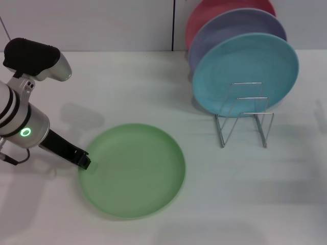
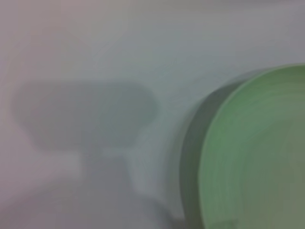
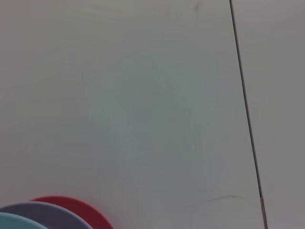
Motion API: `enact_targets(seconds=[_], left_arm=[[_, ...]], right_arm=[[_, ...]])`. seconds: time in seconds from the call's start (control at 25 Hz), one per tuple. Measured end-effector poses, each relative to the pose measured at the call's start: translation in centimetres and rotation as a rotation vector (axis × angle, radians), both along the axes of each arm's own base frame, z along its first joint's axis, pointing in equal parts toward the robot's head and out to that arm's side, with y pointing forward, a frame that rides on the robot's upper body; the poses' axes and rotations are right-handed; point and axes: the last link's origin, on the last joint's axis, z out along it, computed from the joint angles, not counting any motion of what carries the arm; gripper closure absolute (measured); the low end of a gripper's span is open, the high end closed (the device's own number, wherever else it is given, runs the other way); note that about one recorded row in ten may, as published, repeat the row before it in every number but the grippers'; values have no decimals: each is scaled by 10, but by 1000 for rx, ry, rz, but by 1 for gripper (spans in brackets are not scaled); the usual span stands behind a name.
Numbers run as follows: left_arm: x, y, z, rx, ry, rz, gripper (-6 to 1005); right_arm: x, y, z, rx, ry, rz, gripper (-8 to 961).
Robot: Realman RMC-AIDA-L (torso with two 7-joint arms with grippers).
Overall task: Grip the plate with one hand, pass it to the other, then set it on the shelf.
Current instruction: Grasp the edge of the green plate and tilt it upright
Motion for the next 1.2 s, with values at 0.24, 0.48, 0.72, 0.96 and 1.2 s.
enact_targets(seconds=[0.24, 0.48, 0.72, 0.96, 1.2], left_arm=[[-1, 1, 1, 3, 10, 1, 785], [-1, 0, 0, -2, 12, 5, 793], [-2, -1, -1, -8, 13, 10, 802], [-1, -2, -5, -20, 24, -8, 811], [-1, -3, -8, -33, 37, -25, 840]], right_arm=[[0, 0, 0, 0, -1, 0, 351], [0, 0, 0, 0, -1, 0, 352], [0, 0, 0, 1, -1, 1, 351], [0, 0, 0, 1, -1, 1, 353], [0, 0, 0, 1, -1, 0, 350]])
